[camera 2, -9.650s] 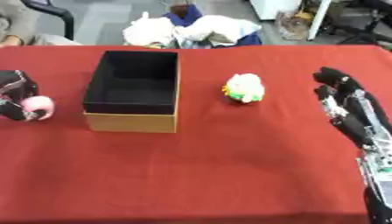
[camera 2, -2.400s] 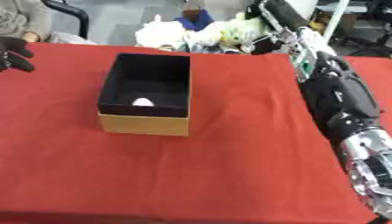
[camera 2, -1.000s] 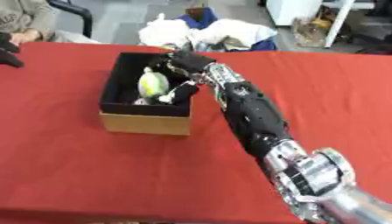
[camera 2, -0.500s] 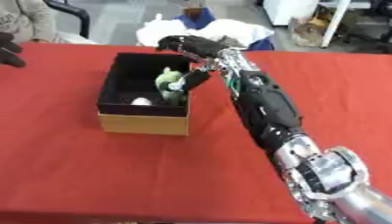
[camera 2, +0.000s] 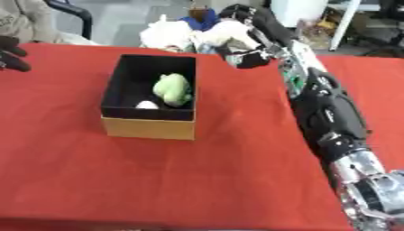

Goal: Pick up objects on the table and place them in the box.

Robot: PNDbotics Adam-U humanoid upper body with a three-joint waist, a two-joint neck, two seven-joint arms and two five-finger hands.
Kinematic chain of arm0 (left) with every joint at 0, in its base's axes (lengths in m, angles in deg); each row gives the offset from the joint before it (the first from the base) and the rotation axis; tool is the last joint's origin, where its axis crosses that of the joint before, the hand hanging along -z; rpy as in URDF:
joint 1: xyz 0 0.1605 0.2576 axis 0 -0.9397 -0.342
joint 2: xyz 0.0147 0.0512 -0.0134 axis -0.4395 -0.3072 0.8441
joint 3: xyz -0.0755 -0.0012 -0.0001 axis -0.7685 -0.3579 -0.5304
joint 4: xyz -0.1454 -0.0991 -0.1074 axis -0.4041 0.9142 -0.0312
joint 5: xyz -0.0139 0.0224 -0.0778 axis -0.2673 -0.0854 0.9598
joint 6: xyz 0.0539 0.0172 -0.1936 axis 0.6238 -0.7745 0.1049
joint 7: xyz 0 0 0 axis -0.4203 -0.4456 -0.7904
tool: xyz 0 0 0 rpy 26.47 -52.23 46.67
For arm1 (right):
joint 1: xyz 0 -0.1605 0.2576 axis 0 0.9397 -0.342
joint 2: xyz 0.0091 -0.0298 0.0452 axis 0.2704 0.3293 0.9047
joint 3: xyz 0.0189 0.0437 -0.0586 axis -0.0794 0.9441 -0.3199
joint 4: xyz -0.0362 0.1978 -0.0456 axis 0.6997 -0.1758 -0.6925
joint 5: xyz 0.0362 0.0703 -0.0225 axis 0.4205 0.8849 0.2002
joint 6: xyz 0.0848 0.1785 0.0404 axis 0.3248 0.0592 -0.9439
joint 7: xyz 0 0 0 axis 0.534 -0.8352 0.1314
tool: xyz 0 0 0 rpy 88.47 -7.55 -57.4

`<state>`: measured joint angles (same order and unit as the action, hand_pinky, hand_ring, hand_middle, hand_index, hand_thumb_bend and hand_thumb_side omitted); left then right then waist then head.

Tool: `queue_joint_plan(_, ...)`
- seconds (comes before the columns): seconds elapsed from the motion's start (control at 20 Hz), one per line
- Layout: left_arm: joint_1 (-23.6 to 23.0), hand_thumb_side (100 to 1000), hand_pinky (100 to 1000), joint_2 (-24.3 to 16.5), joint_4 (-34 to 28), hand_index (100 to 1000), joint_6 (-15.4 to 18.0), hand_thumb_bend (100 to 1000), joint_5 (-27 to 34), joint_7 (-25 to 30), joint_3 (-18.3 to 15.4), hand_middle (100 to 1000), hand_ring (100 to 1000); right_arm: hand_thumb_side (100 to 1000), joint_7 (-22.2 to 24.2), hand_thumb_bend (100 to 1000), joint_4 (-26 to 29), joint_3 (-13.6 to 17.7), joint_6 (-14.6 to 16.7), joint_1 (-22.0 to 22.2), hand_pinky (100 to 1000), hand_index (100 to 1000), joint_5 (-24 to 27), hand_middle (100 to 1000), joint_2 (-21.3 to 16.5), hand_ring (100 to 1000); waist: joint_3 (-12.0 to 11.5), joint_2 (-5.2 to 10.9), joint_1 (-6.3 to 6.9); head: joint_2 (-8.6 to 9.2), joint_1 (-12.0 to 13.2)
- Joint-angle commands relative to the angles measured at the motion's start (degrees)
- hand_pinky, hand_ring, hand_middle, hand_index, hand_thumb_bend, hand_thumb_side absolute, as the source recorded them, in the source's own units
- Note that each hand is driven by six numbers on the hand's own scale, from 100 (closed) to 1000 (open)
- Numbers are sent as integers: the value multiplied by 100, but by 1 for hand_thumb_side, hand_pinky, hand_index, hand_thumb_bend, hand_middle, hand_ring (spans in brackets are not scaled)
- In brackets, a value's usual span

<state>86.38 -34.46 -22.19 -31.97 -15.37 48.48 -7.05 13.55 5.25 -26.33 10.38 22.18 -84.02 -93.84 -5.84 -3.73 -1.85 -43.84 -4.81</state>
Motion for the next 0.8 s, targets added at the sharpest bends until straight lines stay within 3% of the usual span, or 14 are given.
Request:
queue_joint_plan(0.05, 11, 826, 673, -199, -37, 781, -3, 243, -28, -119, -143, 621, 592, 249, -326, 229, 563, 102, -59, 196, 776, 871, 347, 804, -414, 873, 41, 60, 33, -28, 83)
queue_joint_plan(0.35, -94, 822, 670, -223, 12, 778, -24, 242, -22, -315, -258, 616, 587, 316, -911, 148, 1501, 141, -456, 1136, 764, 858, 933, 780, -724, 858, 147, 32, 27, -28, 181)
queue_joint_plan(0.45, -123, 823, 670, -228, 27, 776, -31, 240, -25, -365, -287, 615, 586, 376, -1092, 100, 1721, 170, -639, 1439, 757, 855, 1119, 765, -771, 849, 180, 19, 23, -28, 208)
queue_joint_plan(0.8, -242, 832, 669, -237, 72, 775, -35, 240, -60, -465, -342, 611, 583, 509, -1222, 100, 2368, 475, -1255, 2486, 748, 842, 1763, 747, -605, 843, 265, -20, 19, -28, 257)
